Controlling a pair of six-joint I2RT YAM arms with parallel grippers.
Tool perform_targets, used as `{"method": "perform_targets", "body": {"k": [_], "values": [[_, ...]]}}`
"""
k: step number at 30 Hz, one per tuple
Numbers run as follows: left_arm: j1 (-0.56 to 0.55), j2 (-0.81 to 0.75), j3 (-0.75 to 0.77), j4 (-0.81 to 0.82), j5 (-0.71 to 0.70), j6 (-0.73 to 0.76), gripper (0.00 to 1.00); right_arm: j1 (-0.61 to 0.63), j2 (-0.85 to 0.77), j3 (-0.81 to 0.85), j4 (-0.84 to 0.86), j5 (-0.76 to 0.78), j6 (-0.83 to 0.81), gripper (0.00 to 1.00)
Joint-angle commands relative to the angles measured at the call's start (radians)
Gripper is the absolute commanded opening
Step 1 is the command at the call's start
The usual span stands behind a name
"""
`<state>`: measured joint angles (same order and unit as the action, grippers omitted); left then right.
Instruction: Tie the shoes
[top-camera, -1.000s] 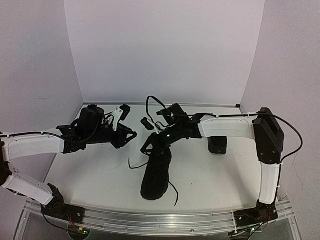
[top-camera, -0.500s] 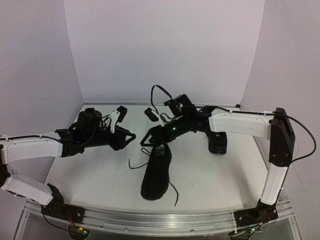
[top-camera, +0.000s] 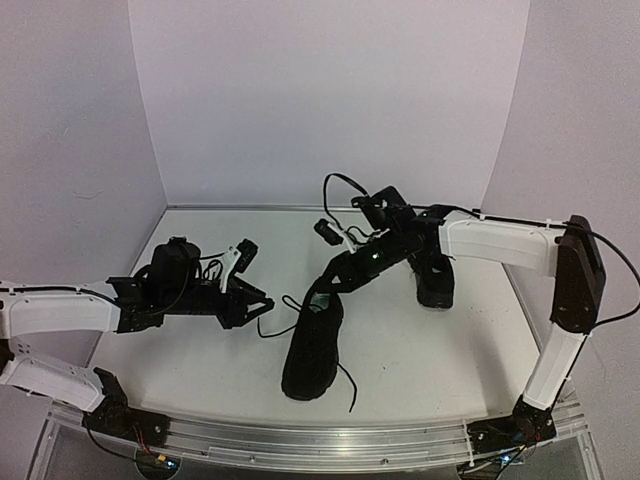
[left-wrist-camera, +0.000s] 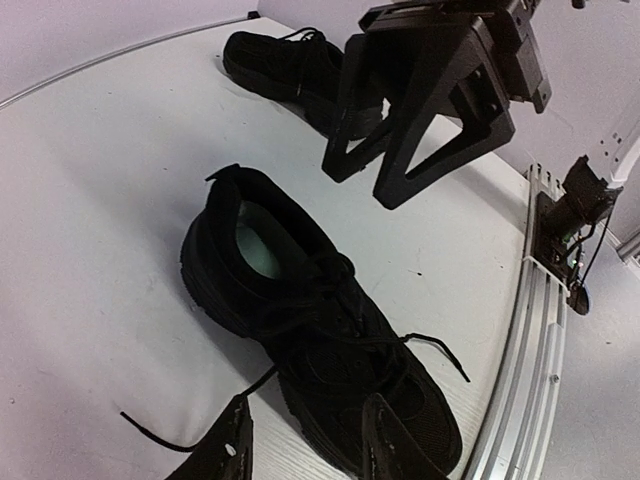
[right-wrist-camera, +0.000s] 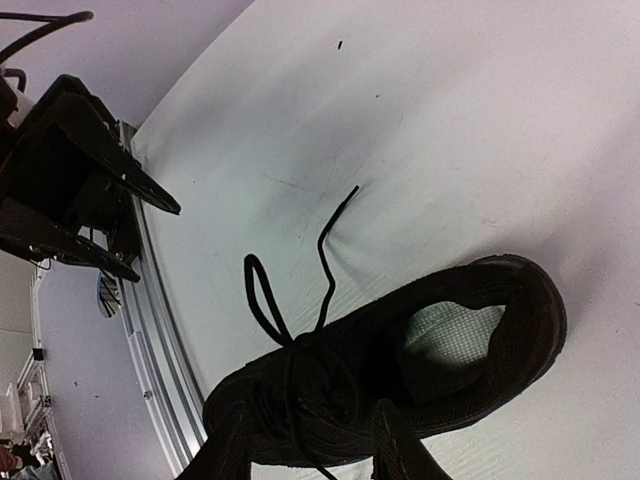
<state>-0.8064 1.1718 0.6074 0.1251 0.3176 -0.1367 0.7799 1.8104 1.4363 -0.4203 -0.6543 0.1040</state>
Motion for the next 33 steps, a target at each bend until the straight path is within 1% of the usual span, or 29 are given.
{"method": "perform_targets", "body": {"k": [1, 8, 14, 21, 30, 31, 33], "values": [[-0.037, 0.009, -0.014, 0.078, 0.045, -0.028, 0.36, 0.015, 0.021, 0.017, -0.049, -0.047, -0.089, 0.38], [-0.089, 0.076, -0.030, 0.165, 0.029, -0.074, 0.34, 0.032, 0.090, 0.069, -0.098, -0.025, -0.142, 0.37], [-0.101, 0.093, -0.035, 0.190, 0.018, -0.091, 0.34, 0.040, 0.130, 0.105, -0.120, 0.008, -0.160, 0.34], [-0.105, 0.105, -0.052, 0.200, -0.006, -0.121, 0.31, 0.049, 0.145, 0.126, -0.133, 0.001, -0.170, 0.24], [-0.122, 0.152, -0.053, 0.222, -0.012, -0.152, 0.27, 0.049, 0.133, 0.119, -0.146, 0.014, -0.173, 0.02], [-0.126, 0.162, -0.053, 0.232, -0.010, -0.158, 0.27, 0.049, 0.130, 0.116, -0.146, 0.017, -0.172, 0.00], [-0.138, 0.184, -0.049, 0.245, -0.012, -0.168, 0.27, 0.049, 0.124, 0.112, -0.146, 0.024, -0.169, 0.00]]}}
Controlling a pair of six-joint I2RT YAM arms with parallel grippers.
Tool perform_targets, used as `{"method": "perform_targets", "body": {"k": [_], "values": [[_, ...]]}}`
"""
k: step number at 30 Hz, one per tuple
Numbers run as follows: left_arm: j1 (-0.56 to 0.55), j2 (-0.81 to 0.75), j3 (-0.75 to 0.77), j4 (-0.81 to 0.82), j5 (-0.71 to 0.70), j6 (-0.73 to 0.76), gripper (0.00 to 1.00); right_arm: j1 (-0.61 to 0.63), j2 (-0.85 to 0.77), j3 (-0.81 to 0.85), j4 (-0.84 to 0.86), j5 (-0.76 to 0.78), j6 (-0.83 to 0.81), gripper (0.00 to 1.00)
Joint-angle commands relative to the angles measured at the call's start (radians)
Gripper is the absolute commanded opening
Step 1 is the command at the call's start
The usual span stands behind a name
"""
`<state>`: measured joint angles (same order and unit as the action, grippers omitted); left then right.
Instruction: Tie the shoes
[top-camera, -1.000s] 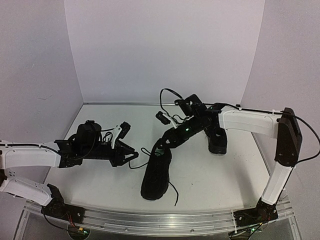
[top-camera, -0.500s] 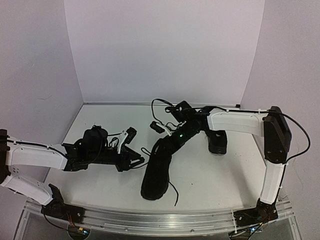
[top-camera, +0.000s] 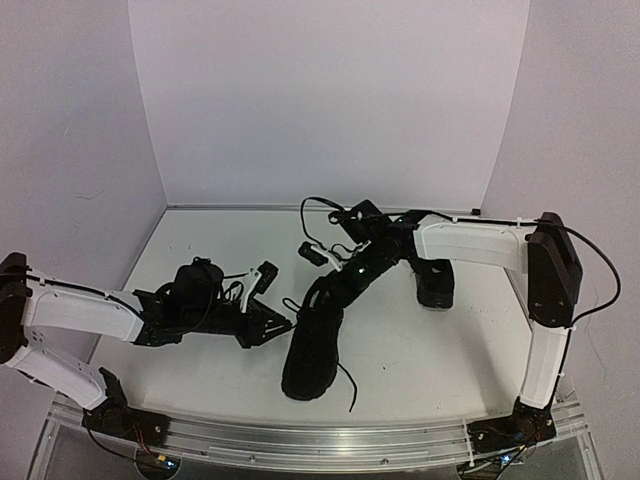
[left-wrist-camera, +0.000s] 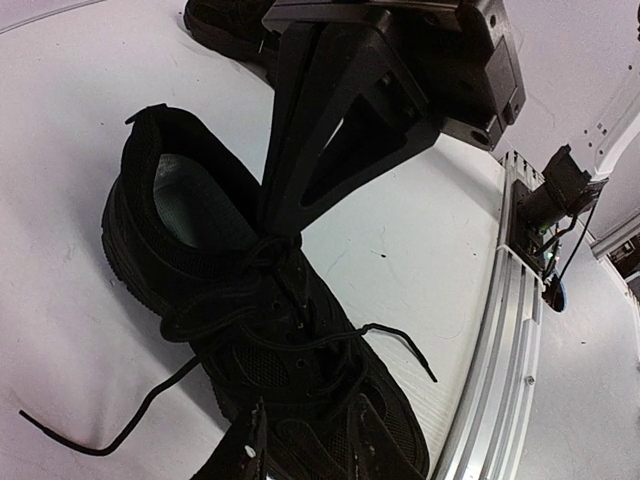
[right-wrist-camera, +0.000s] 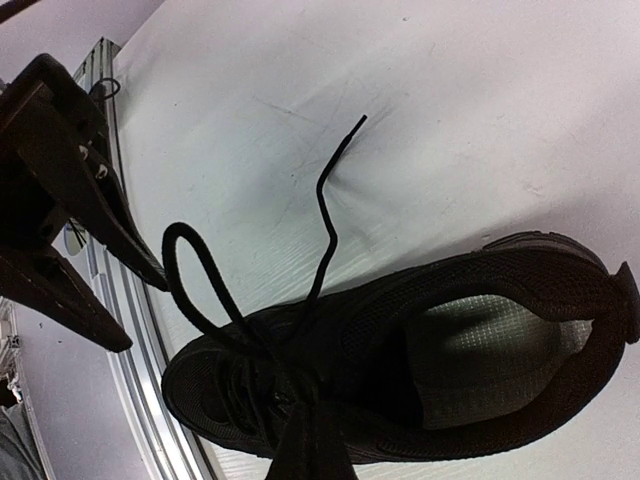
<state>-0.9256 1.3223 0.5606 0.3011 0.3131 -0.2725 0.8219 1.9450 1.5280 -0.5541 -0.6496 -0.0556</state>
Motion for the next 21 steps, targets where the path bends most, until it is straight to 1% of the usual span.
{"method": "perform_targets", "body": {"k": [1, 4, 5, 6, 8, 12, 16, 18, 20, 21], "values": [[-0.024, 0.046, 0.000, 0.077, -0.009, -0.036, 0.27, 0.007, -0.014, 0.017, -0.012, 0.023, -0.009, 0.00], [-0.036, 0.078, 0.009, 0.111, -0.011, -0.050, 0.27, 0.007, -0.019, 0.011, -0.012, 0.023, -0.009, 0.00], [-0.038, 0.085, 0.012, 0.113, -0.013, -0.051, 0.28, 0.008, -0.018, 0.012, -0.012, 0.024, -0.008, 0.03], [-0.039, 0.087, 0.014, 0.112, -0.017, -0.051, 0.28, 0.007, -0.017, 0.014, -0.012, 0.030, -0.008, 0.09], [-0.040, 0.085, 0.013, 0.113, -0.032, -0.053, 0.28, 0.007, -0.015, 0.016, -0.012, 0.037, -0.008, 0.17], [-0.040, 0.088, 0.011, 0.117, -0.042, -0.071, 0.28, 0.007, 0.002, 0.031, -0.013, 0.036, -0.009, 0.21], [-0.046, 0.086, -0.006, 0.138, -0.057, -0.079, 0.27, 0.008, 0.009, 0.040, -0.013, 0.034, -0.011, 0.23], [-0.055, 0.065, -0.008, 0.126, -0.060, -0.034, 0.27, 0.008, 0.009, 0.044, -0.013, 0.037, -0.010, 0.22], [-0.070, 0.023, 0.011, 0.043, -0.094, 0.047, 0.28, 0.008, 0.008, 0.043, -0.014, 0.039, -0.010, 0.20], [-0.088, -0.003, 0.021, 0.001, -0.109, 0.117, 0.28, 0.008, 0.008, 0.041, -0.013, 0.040, -0.010, 0.20]]}}
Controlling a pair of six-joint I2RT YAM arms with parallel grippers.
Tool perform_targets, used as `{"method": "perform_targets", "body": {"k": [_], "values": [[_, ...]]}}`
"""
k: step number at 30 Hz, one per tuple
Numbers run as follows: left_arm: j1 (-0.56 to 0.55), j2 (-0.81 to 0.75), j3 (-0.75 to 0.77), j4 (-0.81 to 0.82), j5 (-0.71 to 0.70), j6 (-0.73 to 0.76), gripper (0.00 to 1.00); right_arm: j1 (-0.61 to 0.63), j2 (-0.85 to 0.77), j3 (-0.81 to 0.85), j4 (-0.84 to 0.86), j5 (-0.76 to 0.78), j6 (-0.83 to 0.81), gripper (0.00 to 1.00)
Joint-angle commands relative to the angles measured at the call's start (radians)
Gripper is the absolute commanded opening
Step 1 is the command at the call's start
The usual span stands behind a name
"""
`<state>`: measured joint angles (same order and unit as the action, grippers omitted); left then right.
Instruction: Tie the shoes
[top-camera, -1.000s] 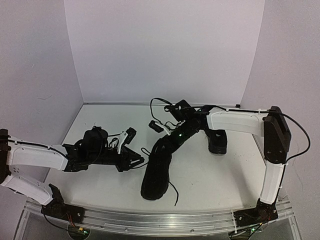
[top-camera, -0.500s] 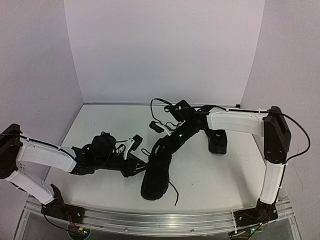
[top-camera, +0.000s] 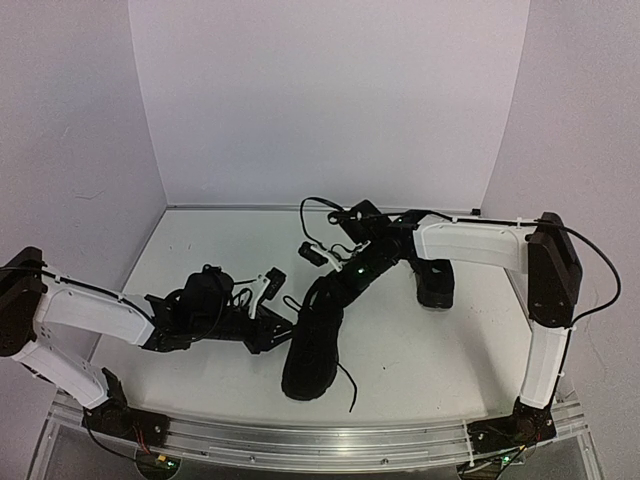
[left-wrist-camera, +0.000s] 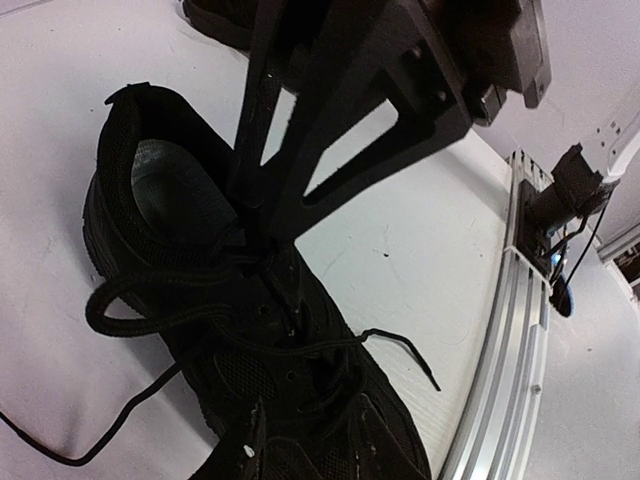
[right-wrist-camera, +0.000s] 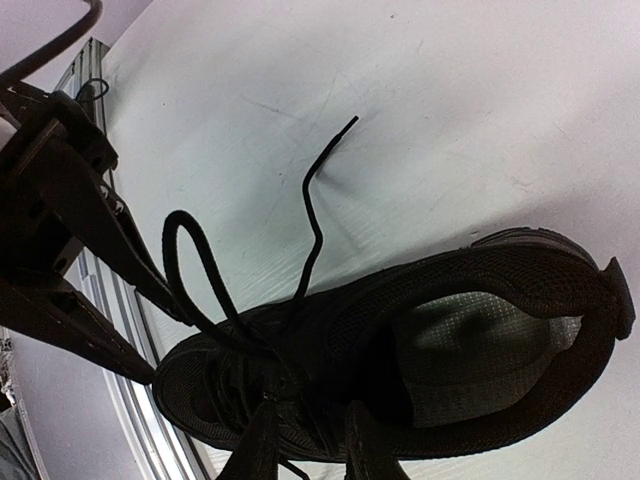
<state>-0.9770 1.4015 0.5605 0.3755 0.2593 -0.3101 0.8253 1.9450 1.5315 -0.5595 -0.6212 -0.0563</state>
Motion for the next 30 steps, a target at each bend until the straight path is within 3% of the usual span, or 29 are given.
{"method": "perform_targets", "body": {"k": [1, 6, 14, 21, 30], "values": [[-0.066, -0.108, 0.035, -0.129, -0.087, 0.254, 0.29, 0.005, 0.008, 0.035, -0.008, 0.013, -0.010, 0.20], [-0.176, -0.137, 0.158, -0.445, -0.240, 0.690, 0.31, 0.005, 0.006, 0.024, -0.007, 0.020, -0.005, 0.20], [-0.189, -0.010, 0.414, -0.715, -0.302, 1.092, 0.27, 0.005, 0.014, 0.030, -0.006, 0.012, 0.008, 0.20], [-0.190, 0.208, 0.656, -0.914, -0.340, 1.234, 0.22, 0.004, 0.021, 0.035, -0.003, 0.001, 0.016, 0.20], [-0.190, 0.289, 0.719, -0.970, -0.319, 1.255, 0.18, 0.004, 0.014, 0.034, -0.003, -0.001, 0.016, 0.19]]}}
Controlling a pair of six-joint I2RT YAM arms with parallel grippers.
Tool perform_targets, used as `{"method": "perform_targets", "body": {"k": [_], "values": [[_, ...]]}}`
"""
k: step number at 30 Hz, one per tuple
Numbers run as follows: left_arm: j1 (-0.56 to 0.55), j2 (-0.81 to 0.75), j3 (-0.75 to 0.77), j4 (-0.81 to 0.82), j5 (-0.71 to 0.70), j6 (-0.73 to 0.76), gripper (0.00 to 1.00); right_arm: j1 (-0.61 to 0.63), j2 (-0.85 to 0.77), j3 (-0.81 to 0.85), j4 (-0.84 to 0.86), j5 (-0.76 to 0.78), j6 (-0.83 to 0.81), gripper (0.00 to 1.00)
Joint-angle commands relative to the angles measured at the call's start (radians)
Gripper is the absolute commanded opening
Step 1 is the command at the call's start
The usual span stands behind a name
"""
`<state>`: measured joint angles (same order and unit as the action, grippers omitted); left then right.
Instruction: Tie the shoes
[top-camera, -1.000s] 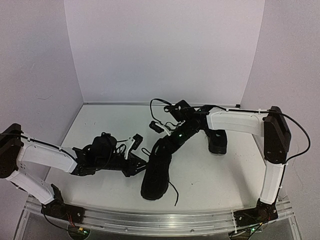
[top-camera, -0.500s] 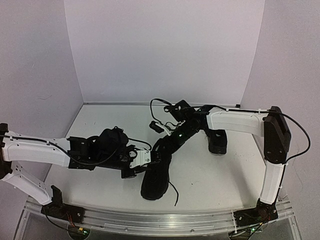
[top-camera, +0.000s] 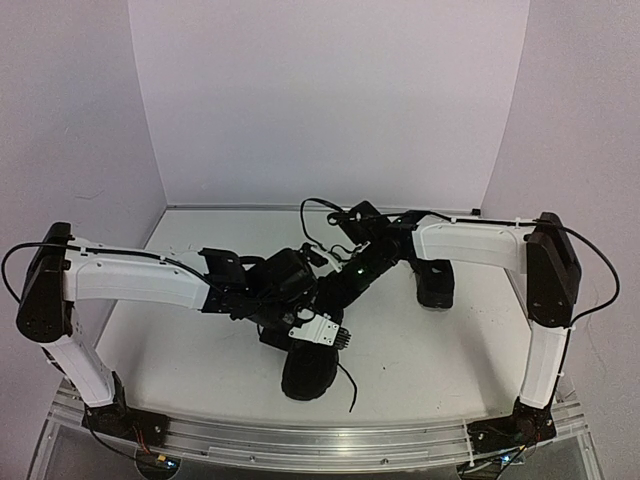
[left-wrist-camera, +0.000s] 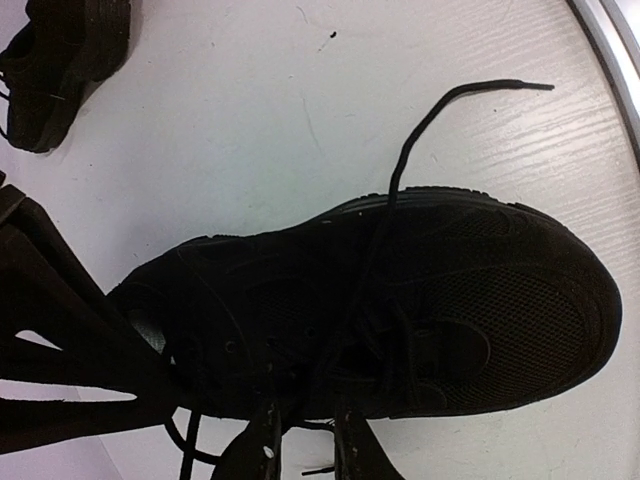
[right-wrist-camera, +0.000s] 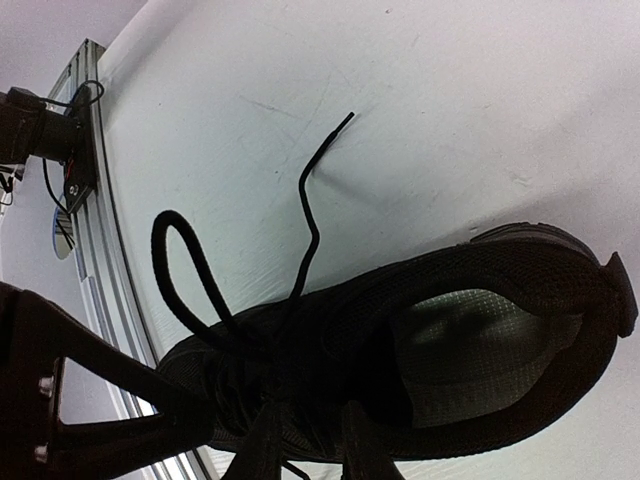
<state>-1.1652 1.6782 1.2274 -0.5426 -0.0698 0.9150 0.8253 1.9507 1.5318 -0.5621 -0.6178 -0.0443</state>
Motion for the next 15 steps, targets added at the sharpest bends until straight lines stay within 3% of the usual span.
{"method": "perform_targets", "body": {"k": [1, 15], "values": [[-0.002, 0.020, 0.044, -0.045, 0.014, 0.027, 0.18, 0.004, 0.009, 0.035, -0.001, -0.006, 0.004, 0.19], [-0.002, 0.045, 0.030, 0.026, 0.002, 0.030, 0.19, 0.003, 0.009, 0.029, 0.001, -0.008, 0.006, 0.19]]}}
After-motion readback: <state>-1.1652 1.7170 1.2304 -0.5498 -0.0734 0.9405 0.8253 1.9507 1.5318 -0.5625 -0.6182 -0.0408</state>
